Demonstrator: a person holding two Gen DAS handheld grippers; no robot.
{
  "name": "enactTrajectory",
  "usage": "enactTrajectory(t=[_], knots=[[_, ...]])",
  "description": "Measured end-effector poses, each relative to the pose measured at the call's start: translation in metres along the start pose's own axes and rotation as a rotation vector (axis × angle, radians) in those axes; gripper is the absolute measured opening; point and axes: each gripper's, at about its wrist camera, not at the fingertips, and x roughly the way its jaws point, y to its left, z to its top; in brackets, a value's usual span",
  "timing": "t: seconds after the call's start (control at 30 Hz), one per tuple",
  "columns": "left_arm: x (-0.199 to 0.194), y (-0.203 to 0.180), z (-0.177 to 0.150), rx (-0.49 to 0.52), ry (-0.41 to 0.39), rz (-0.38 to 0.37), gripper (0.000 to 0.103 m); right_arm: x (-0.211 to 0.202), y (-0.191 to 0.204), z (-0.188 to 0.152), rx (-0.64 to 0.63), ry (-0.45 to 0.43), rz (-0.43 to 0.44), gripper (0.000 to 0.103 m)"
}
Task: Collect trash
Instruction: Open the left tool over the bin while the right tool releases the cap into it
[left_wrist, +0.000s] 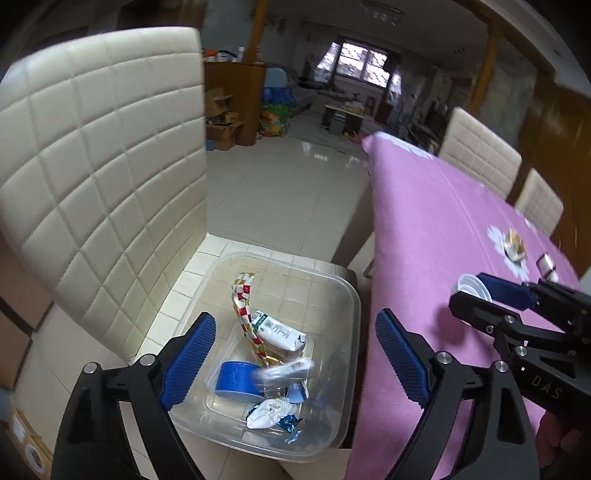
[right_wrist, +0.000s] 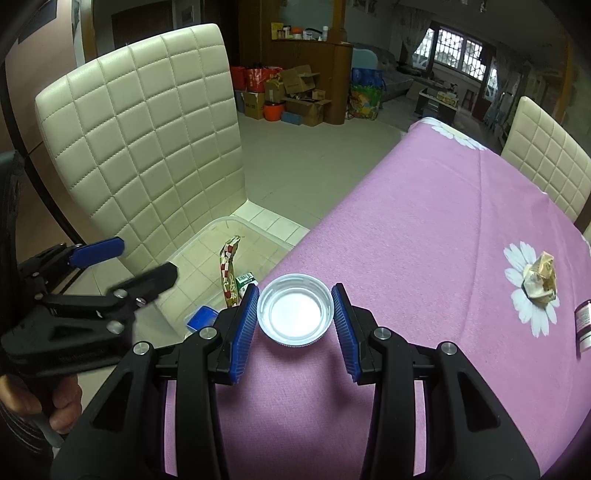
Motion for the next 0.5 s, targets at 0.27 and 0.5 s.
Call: enactTrajectory(t=[0.27,0.5], knots=[[-0.002,0.041,-0.007,-0.088,0.021,0.092,0.086,0.006,0.02,0.013,-0.049,-0.012,0.041,0.043],[-0.013,0.054,-0.009,-0.103,0.003,0.142,0.086,0.002,0.042,0.021,-0.094,-0.053,0.084,0.059]])
